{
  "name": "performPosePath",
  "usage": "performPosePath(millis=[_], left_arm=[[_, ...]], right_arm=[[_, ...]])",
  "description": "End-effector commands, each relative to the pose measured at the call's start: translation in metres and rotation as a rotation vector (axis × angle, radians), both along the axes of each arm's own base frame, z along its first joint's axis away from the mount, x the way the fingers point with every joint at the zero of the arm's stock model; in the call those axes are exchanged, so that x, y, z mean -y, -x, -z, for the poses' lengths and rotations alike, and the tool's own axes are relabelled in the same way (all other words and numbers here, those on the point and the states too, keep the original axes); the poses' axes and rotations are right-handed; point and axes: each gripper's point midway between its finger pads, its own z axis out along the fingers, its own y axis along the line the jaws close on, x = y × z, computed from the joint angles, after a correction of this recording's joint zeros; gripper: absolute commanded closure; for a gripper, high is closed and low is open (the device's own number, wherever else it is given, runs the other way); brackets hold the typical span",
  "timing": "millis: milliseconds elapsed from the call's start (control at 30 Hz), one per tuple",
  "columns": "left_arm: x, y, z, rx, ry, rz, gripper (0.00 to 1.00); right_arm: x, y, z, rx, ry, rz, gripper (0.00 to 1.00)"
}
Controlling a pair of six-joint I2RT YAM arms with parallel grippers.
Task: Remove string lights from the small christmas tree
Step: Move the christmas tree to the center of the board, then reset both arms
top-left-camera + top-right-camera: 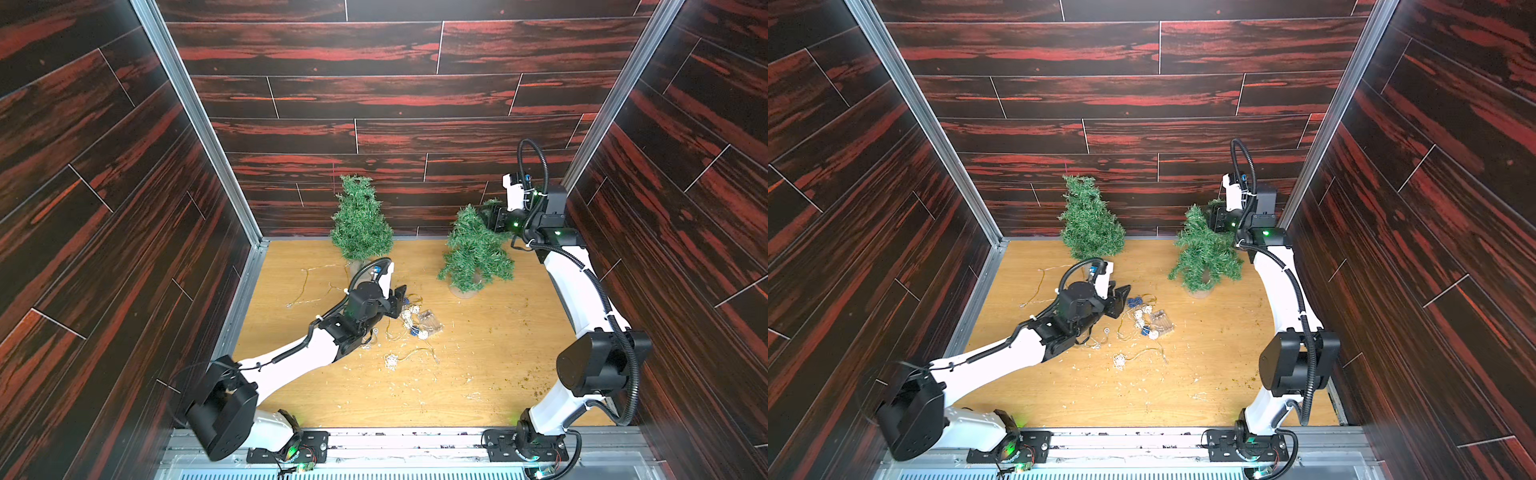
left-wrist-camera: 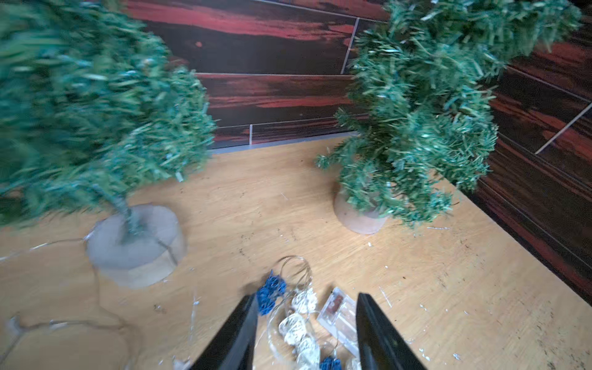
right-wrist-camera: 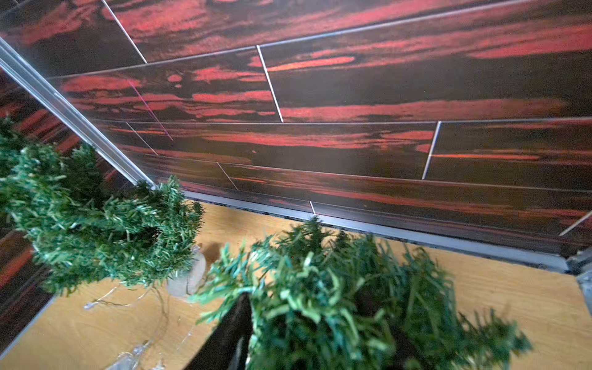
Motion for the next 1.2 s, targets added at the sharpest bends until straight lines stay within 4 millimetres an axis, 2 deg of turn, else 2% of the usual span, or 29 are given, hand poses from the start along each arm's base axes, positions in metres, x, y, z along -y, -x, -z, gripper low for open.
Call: performPosePath(millis=[0,33,67,100,133,167,333,533,733,800,833,900,1033,1100,1167], left_arm=[[-0.023,-0.001,-0.009,0.002,-0.001,-0.072,0.4],[-0.028,-0.002,-0.01,-0.001,-0.007,-0.09,0.35],[-0.034,-0.003,-0.011,-0.002,-0.01,-0.113,0.25],[-0.041,-0.003,-0.012,-0.007,-0.014,-0.135,0.08],[-0.048,-0.004,-0.012,-0.011,-0.013,-0.157,0.0],[-0.056,-0.005,-0.013,-0.015,-0.007,-0.182,0.0],[-0.091,-0.006,-0.012,-0.015,-0.02,-0.281,0.0],[-0.142,-0.006,-0.012,0.005,-0.052,-0.429,0.0],[-0.223,0.006,-0.005,0.051,-0.148,-0.725,0.0],[-0.249,0.011,0.002,0.076,-0.175,-0.811,0.0],[-0.261,0.012,0.008,0.087,-0.21,-0.845,0.0],[-0.281,0.016,0.02,0.09,-0.311,-0.921,0.0],[-0.309,0.014,0.052,0.046,-0.418,-1.011,0.0],[-0.317,0.015,0.065,0.034,-0.447,-1.023,0.0],[-0.326,0.017,0.076,0.023,-0.447,-1.038,0.0]], right_arm=[[-0.001,0.021,-0.035,0.07,0.016,-0.013,0.33],[0.0,0.025,-0.038,0.071,0.017,-0.012,0.28],[0.001,0.029,-0.043,0.076,0.019,-0.008,0.21],[0.002,0.034,-0.048,0.081,0.022,-0.002,0.14],[0.004,0.037,-0.051,0.085,0.027,0.005,0.1],[0.005,0.042,-0.056,0.089,0.034,0.011,0.06],[0.022,0.063,-0.075,0.092,0.077,0.091,0.05],[0.058,0.098,-0.095,0.116,0.07,0.265,0.05],[0.105,0.141,-0.078,0.107,0.032,0.5,0.05],[0.125,0.157,-0.061,0.102,-0.001,0.603,0.05],[0.133,0.164,-0.045,0.101,-0.009,0.647,0.05],[0.142,0.171,-0.004,0.067,-0.009,0.703,0.05],[0.172,0.18,0.093,-0.06,0.038,0.898,0.03],[0.189,0.185,0.124,-0.07,0.08,0.998,0.01],[0.196,0.186,0.151,-0.045,0.121,1.023,0.01]])
